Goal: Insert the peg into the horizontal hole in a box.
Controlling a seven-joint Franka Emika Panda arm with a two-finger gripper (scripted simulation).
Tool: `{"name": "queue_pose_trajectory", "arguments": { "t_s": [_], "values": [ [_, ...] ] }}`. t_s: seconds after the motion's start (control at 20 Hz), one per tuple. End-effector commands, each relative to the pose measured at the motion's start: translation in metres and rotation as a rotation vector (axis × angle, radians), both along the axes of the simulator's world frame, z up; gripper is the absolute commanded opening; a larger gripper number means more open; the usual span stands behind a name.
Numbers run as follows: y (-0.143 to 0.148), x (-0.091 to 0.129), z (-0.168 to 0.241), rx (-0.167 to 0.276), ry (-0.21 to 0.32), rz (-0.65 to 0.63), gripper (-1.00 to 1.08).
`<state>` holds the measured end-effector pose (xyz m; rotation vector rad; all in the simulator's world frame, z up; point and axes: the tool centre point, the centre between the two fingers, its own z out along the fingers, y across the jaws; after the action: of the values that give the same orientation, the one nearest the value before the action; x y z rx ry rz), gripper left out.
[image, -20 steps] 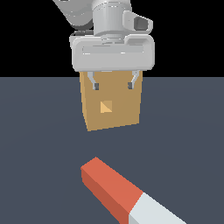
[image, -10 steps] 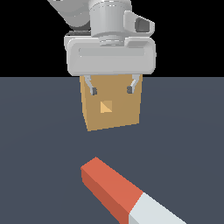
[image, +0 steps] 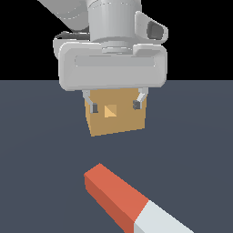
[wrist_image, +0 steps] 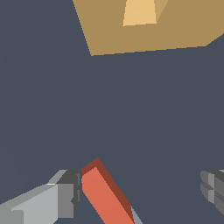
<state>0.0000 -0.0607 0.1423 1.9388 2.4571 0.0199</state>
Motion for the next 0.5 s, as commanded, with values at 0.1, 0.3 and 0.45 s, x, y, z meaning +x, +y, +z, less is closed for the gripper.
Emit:
{"name": "queue_pose_trajectory", "arguments": {
  "t_s": [0.1,0.3,0.45],
  "values": [
    [-0.025,0.002,-0.01,-0.001,0.002,0.08,1.0],
    [-0.047,0.006,-0.019,-0.001,0.004,0.151,1.0],
    [-0.064,0.011,-0.026,-0.002,0.005,0.207,1.0]
  ]
}}
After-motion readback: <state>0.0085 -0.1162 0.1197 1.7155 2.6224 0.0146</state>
